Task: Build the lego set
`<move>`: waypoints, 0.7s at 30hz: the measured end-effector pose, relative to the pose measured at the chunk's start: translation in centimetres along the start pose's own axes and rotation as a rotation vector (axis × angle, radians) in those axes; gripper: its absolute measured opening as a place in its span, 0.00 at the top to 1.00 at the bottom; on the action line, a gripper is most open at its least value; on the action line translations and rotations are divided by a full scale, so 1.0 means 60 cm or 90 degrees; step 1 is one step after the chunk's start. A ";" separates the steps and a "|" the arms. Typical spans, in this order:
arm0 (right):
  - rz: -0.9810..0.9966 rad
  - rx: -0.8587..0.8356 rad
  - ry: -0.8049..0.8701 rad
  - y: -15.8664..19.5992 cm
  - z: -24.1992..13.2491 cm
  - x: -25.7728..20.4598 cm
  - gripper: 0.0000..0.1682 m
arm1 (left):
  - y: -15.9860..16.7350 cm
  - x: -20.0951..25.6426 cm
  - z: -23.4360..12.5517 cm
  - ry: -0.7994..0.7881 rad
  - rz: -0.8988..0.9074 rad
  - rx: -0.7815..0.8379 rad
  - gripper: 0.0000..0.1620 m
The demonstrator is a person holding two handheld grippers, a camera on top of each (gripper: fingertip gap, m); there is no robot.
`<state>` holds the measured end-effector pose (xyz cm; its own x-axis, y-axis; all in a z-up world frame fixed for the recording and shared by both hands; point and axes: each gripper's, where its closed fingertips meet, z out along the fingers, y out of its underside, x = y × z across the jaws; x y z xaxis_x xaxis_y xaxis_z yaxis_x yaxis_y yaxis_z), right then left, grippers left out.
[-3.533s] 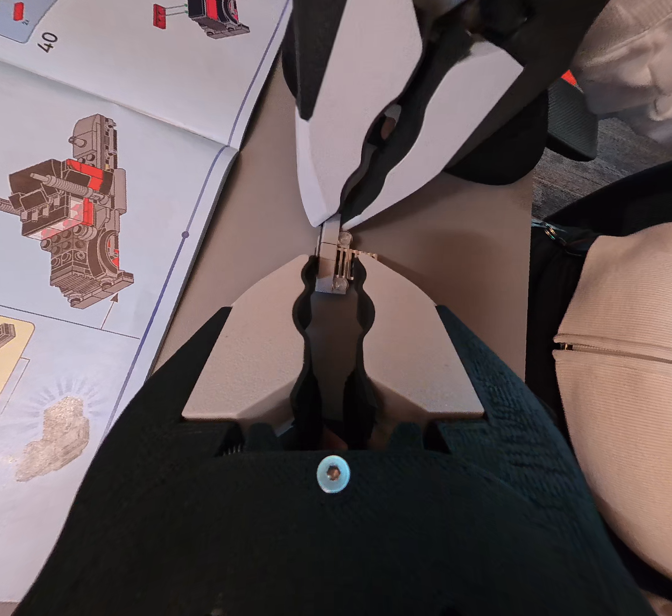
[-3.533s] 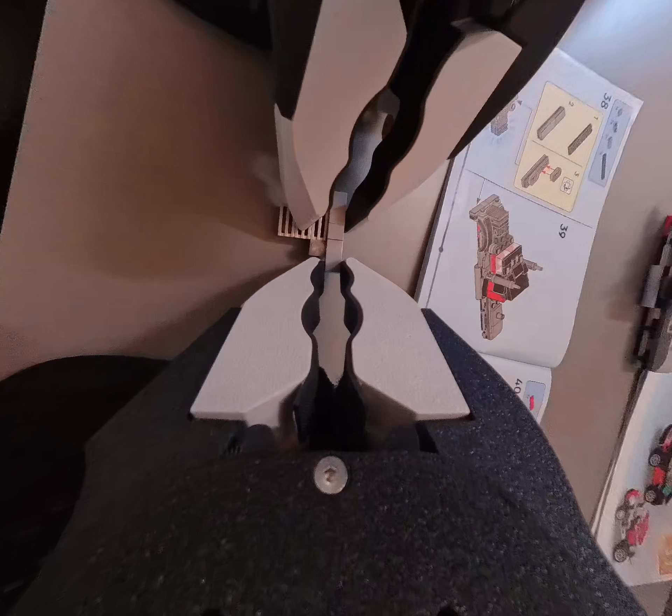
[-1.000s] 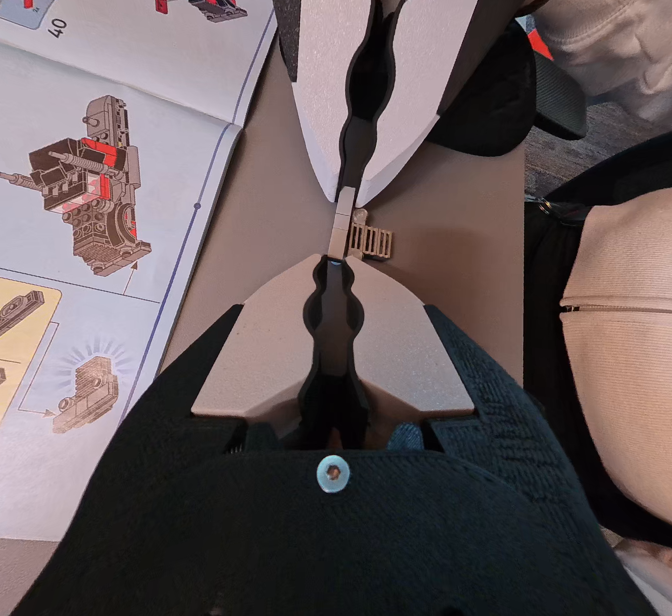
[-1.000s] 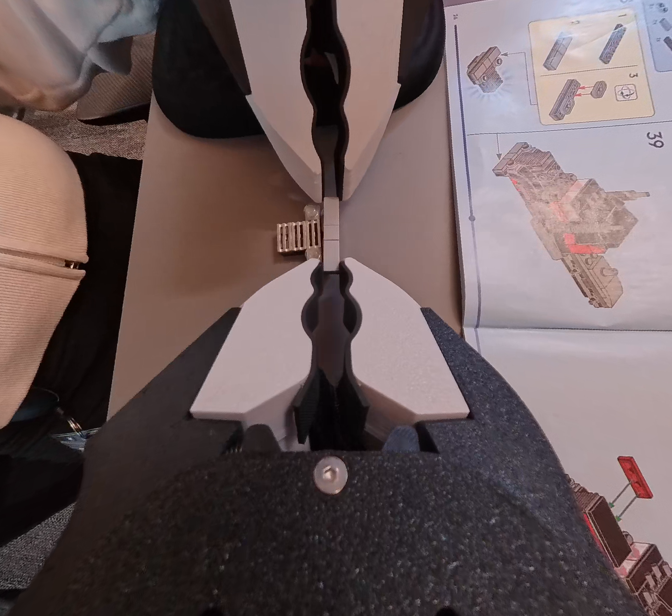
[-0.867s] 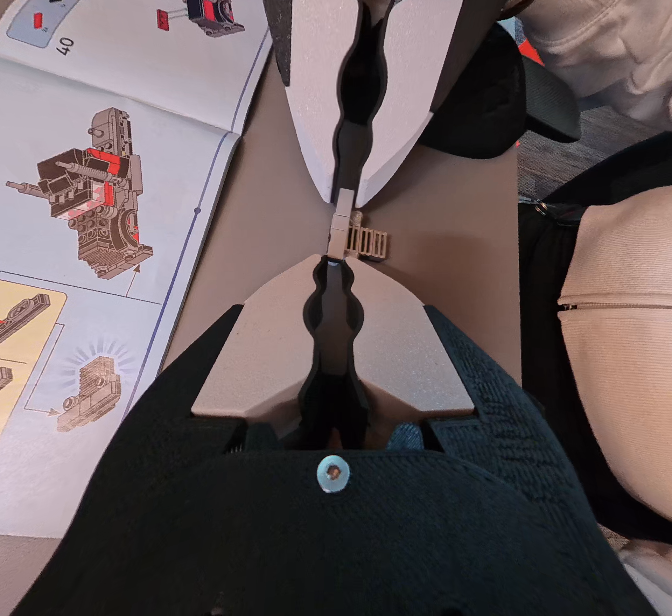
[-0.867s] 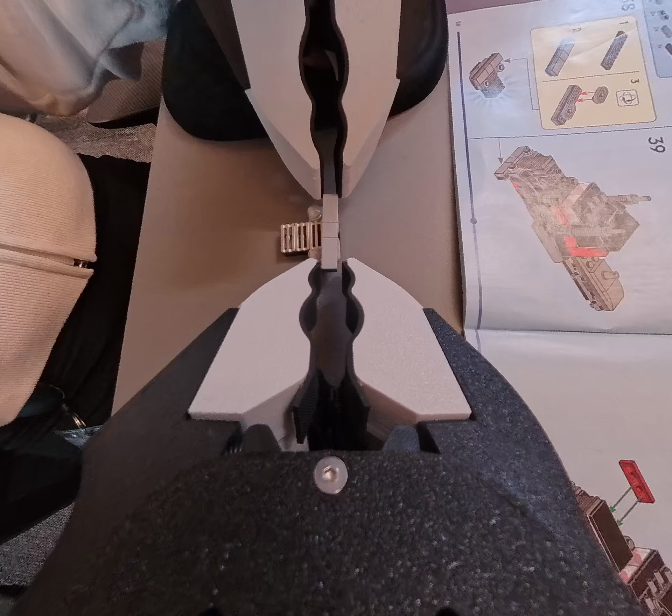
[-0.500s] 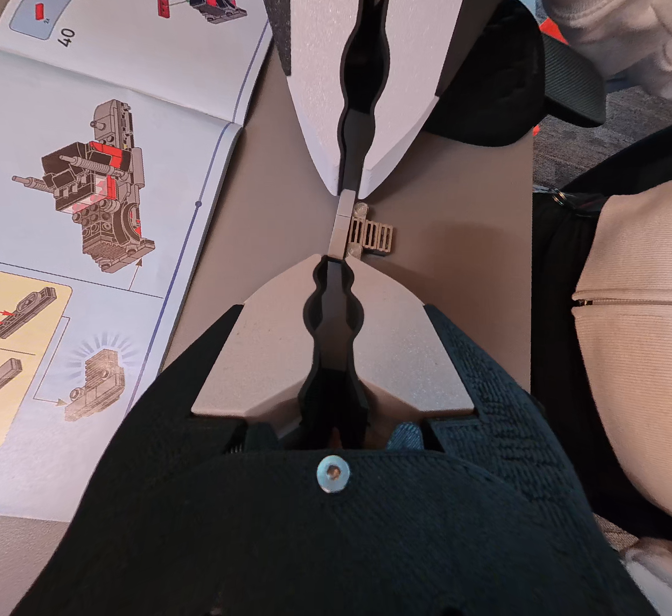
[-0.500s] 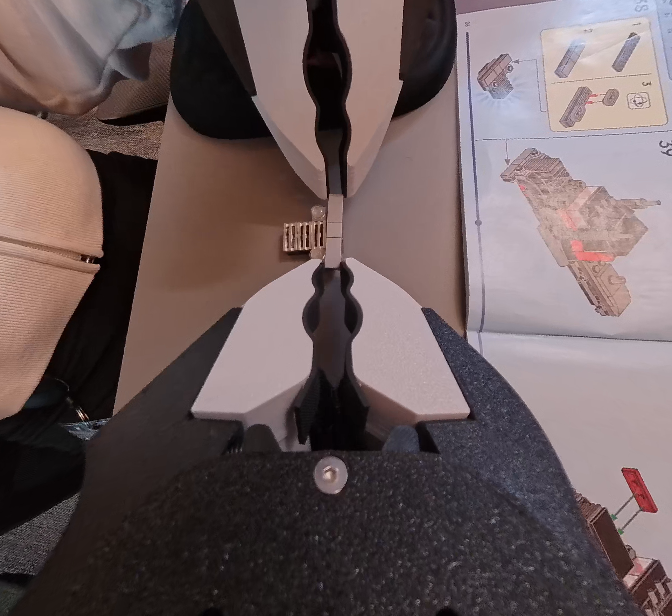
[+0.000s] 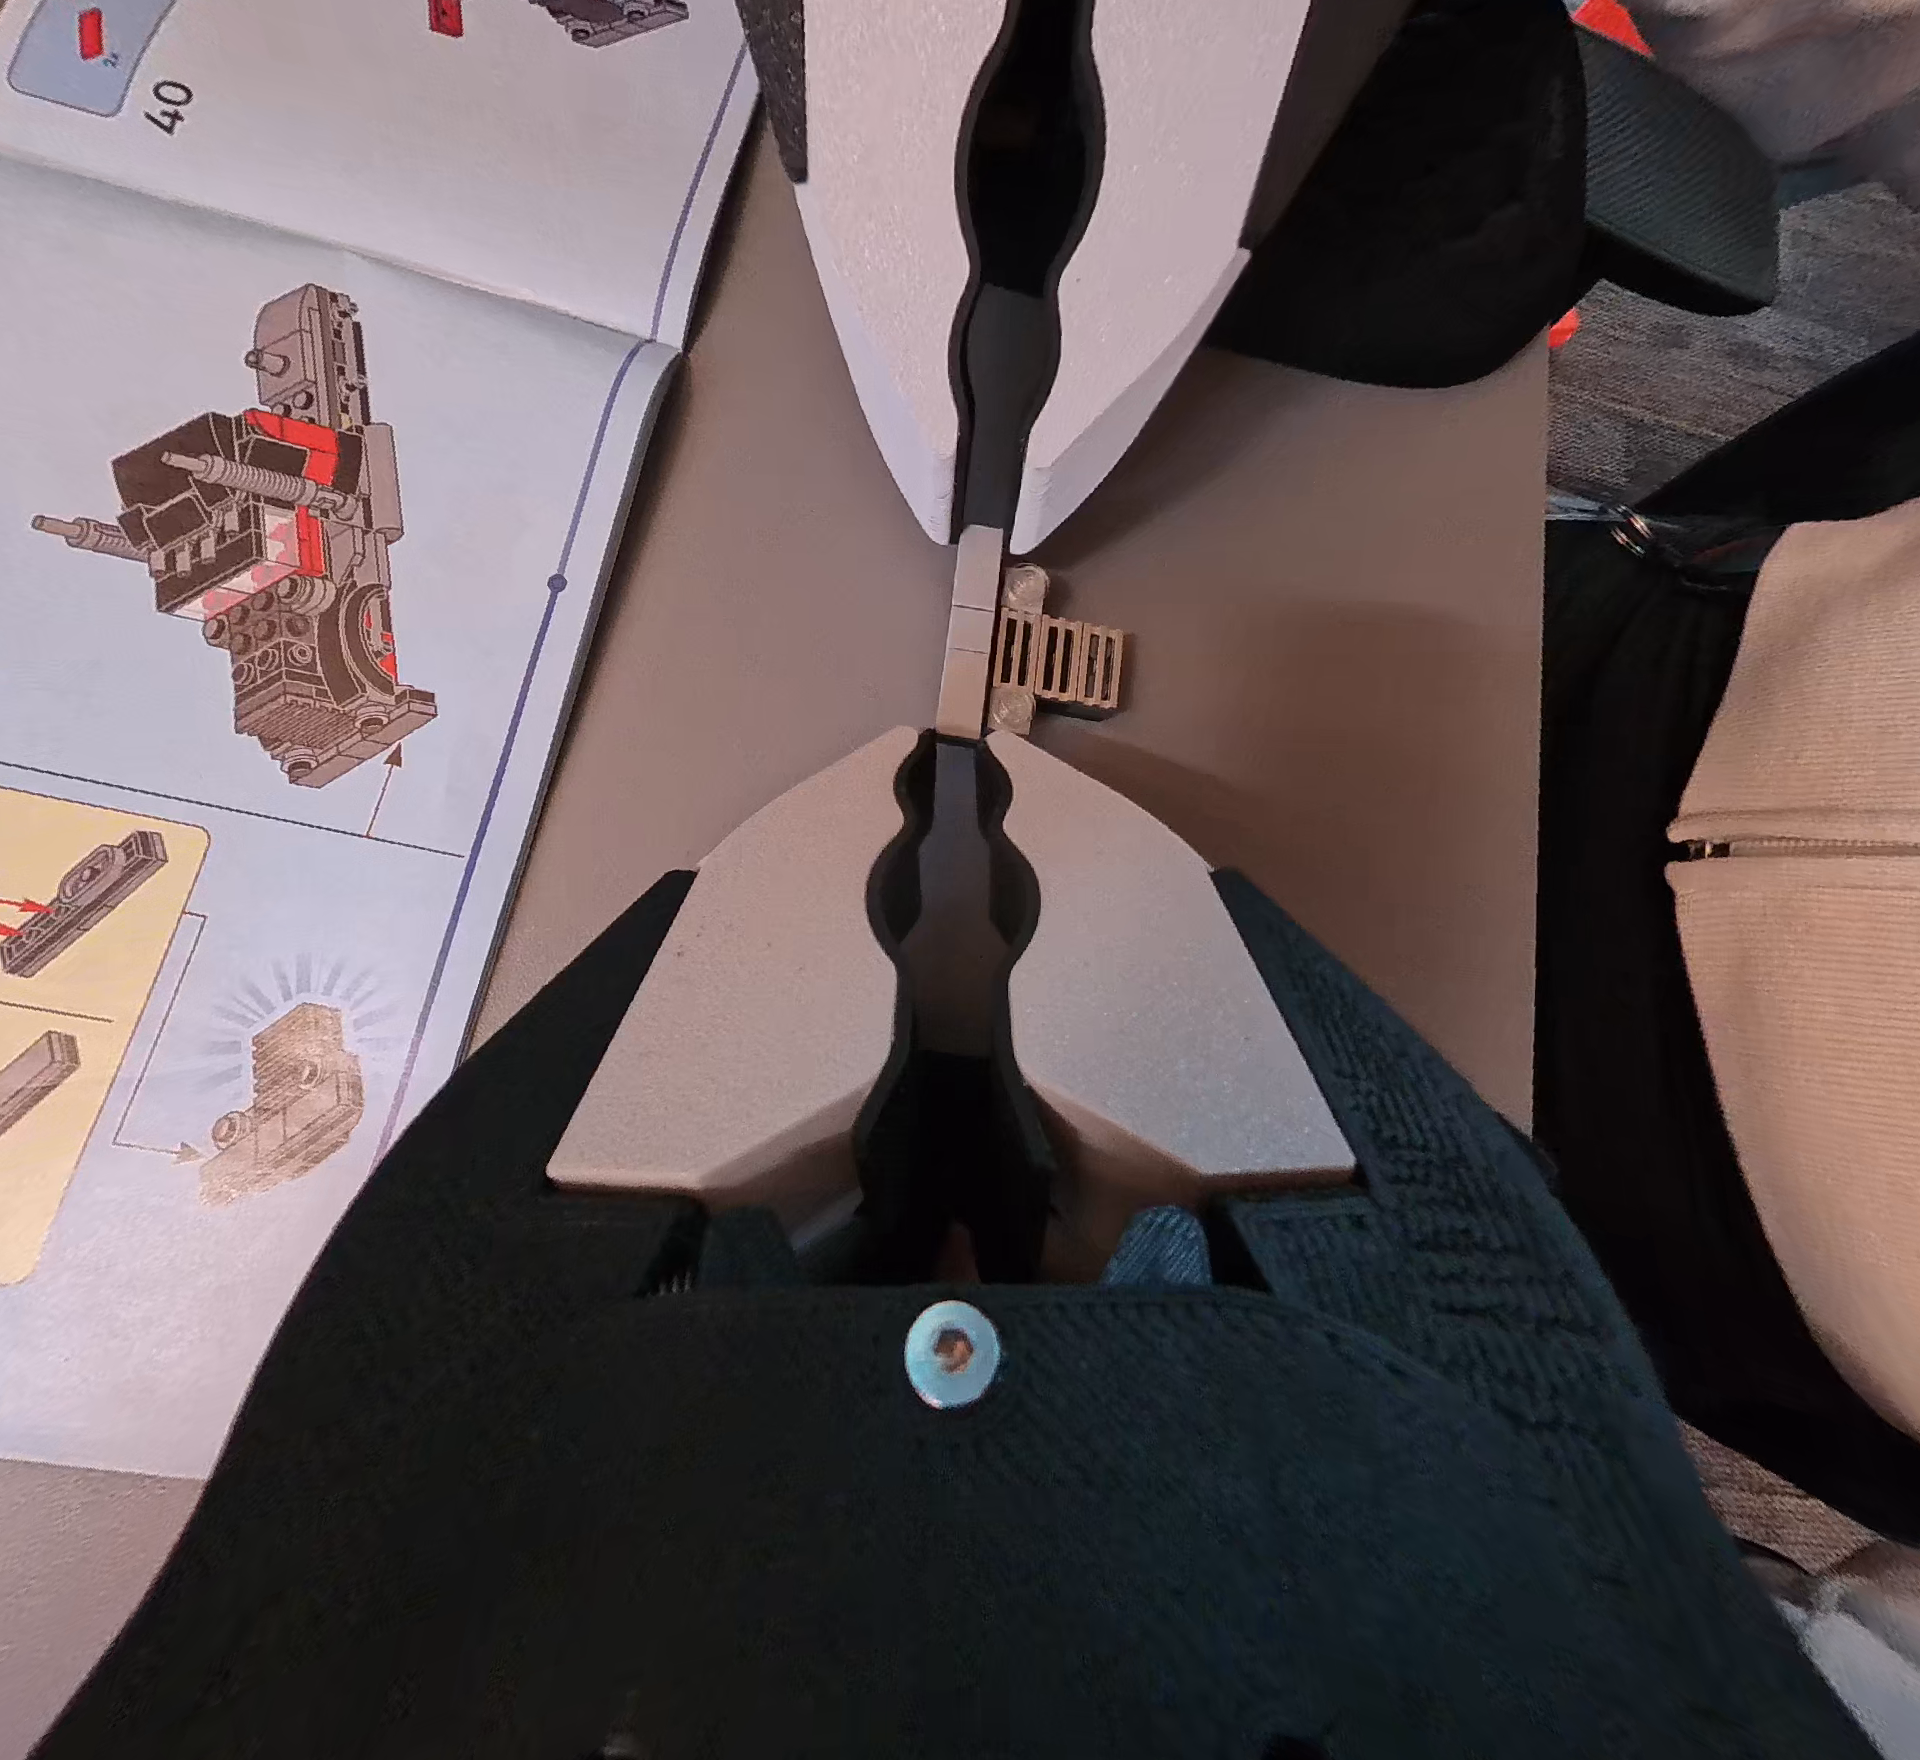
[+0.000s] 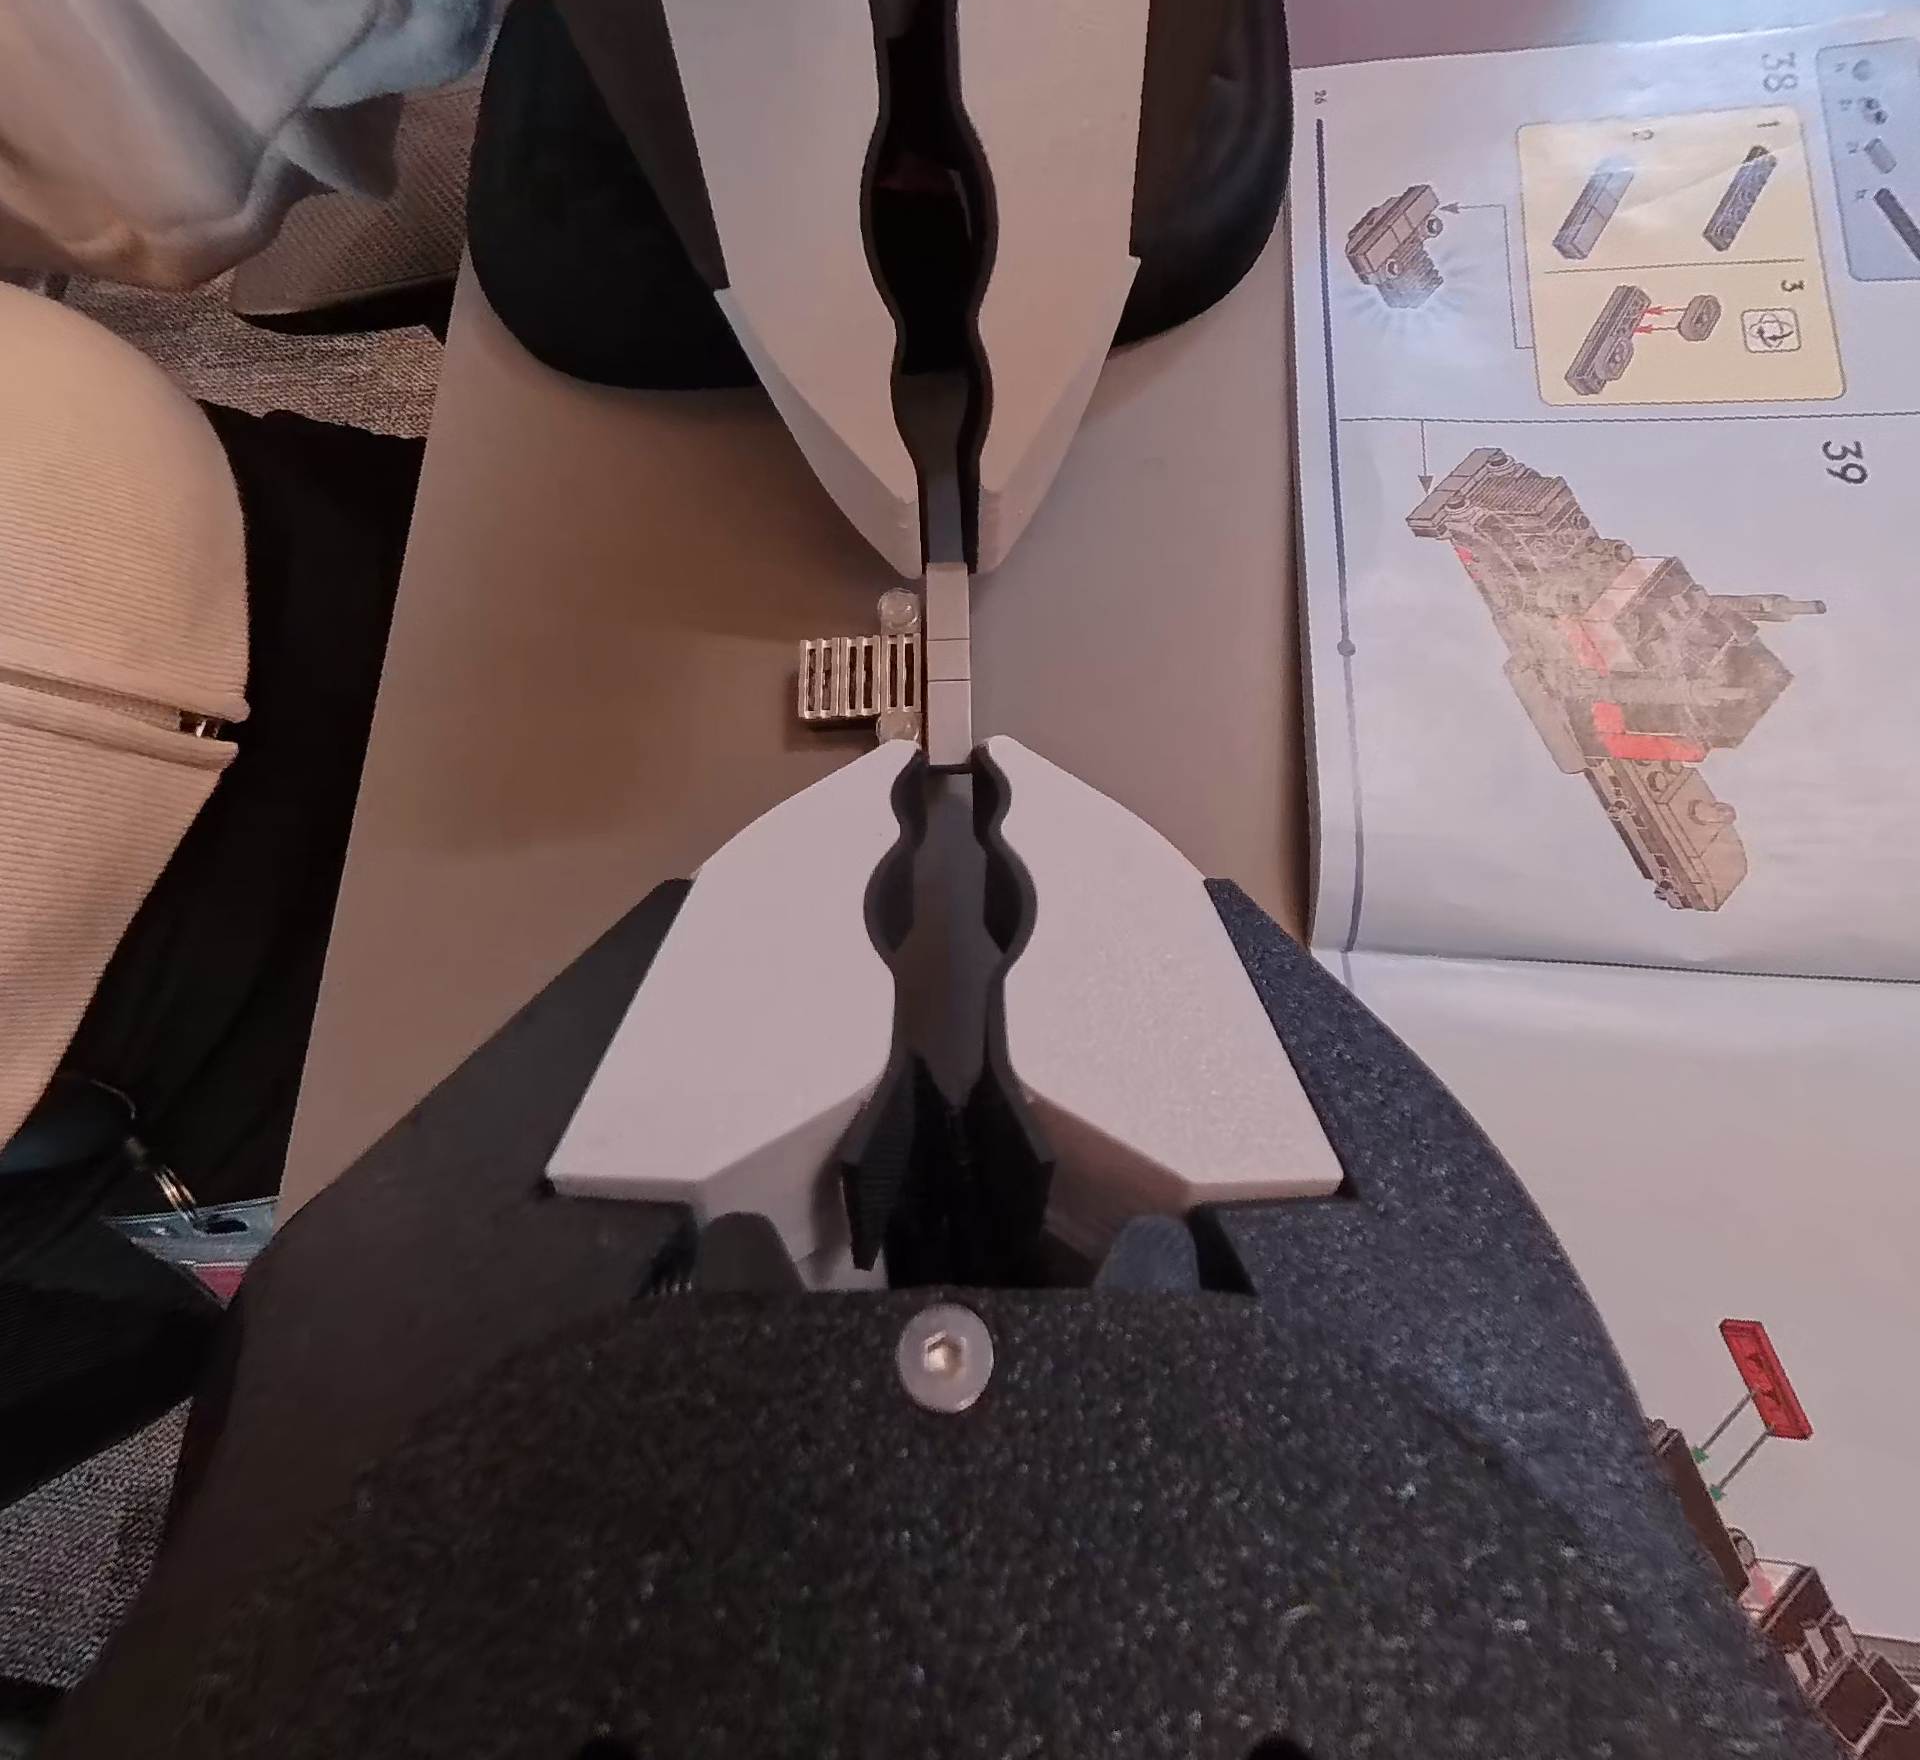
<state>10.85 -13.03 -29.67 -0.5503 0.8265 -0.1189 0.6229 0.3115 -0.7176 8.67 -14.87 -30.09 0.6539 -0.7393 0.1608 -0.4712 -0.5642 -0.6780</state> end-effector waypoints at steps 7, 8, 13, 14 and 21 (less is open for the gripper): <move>-0.013 -0.002 0.004 0.001 0.000 -0.003 0.95 | 0.002 0.000 0.001 -0.005 0.009 -0.007 0.96; -0.014 -0.002 0.003 0.001 0.001 -0.003 0.95 | 0.002 0.000 0.001 -0.004 0.009 -0.008 0.96; -0.043 -0.056 0.015 0.014 0.013 -0.004 0.95 | 0.010 0.003 0.009 -0.008 0.038 -0.046 0.99; -0.040 -0.055 0.019 0.014 0.012 -0.002 0.95 | 0.007 0.003 0.005 -0.004 0.035 -0.030 0.99; -0.021 -0.013 0.004 0.002 0.001 -0.003 0.95 | -0.013 0.013 -0.016 0.036 0.020 0.047 0.85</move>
<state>10.97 -13.18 -29.78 -0.5669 0.8188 -0.0907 0.6157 0.3479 -0.7070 8.97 -15.38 -28.77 0.6037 -0.7773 0.1771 -0.4449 -0.5127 -0.7343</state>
